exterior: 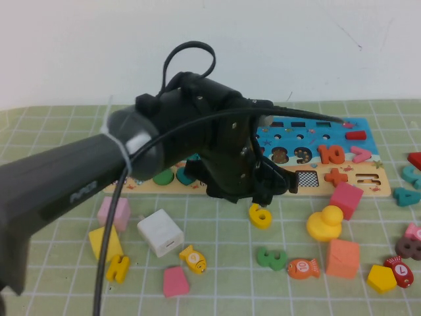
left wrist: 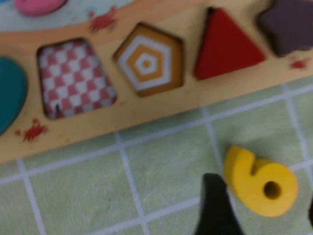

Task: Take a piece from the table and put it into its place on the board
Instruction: Pick up the "number 6"

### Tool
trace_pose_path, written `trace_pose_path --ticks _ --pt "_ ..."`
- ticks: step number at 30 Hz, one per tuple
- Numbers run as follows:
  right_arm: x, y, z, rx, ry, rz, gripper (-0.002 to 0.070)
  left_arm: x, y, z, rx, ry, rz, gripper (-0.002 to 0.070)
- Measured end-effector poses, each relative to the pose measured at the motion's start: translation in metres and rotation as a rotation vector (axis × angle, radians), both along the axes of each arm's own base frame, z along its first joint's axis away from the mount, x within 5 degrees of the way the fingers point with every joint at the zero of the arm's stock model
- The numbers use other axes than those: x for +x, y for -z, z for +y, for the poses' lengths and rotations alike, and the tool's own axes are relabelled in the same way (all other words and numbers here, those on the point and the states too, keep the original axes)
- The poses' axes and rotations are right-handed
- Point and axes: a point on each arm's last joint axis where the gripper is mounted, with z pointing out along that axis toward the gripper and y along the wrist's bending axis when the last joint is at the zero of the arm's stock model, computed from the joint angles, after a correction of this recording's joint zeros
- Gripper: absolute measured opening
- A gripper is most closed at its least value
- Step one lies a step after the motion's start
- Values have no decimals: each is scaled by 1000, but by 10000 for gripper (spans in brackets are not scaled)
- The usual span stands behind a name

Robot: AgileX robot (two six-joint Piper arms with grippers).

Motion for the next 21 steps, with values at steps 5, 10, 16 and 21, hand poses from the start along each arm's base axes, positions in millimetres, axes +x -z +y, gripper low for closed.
trace_pose_path --ticks 5,10,16,21 --pt "0 0 0 0 0 0 -3 5 17 -5 35 -51 82 429" --pt "0 0 0 0 0 0 -3 6 29 -11 6 -65 133 442" --pt "0 0 0 0 0 0 -3 8 27 -15 -39 -70 123 447" --pt "0 0 0 0 0 0 -3 8 29 -15 -33 -58 122 447"
